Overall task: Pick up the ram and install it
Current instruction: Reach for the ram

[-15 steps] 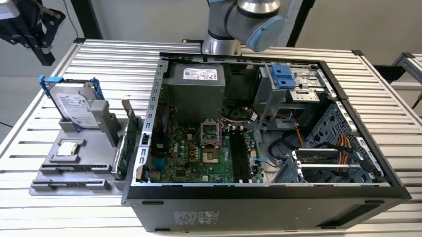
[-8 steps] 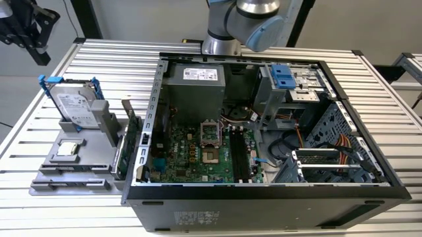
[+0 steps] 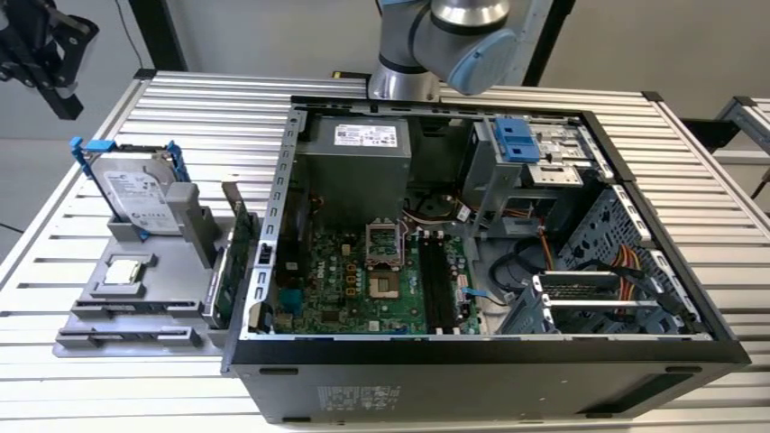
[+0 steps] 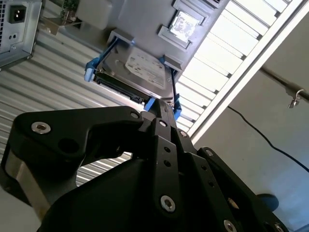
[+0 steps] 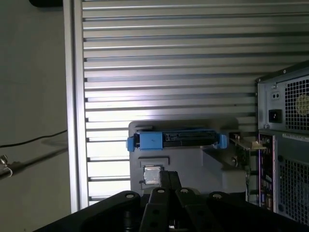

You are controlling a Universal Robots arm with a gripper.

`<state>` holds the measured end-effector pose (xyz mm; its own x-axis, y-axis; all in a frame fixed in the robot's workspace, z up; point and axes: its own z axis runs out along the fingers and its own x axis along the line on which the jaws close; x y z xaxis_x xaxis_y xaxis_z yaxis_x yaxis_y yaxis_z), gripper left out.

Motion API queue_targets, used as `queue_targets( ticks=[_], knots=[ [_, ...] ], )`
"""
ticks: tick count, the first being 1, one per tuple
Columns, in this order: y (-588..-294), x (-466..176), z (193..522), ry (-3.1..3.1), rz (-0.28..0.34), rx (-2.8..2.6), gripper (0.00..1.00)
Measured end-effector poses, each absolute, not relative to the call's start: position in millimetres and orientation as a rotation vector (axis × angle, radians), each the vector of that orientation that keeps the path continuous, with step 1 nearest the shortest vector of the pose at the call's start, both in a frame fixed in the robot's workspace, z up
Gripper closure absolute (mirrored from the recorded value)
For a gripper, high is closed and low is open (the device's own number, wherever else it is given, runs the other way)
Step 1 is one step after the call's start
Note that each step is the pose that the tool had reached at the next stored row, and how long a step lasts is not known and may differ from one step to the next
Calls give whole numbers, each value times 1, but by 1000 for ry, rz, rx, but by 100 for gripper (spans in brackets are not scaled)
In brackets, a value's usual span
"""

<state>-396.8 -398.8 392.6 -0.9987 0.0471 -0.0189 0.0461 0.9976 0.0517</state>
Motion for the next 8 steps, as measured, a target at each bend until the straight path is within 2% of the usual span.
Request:
queue_targets(
  ticks=[8],
  knots=[
    [-399, -405, 393, 3120, 80, 72, 100]
  ],
)
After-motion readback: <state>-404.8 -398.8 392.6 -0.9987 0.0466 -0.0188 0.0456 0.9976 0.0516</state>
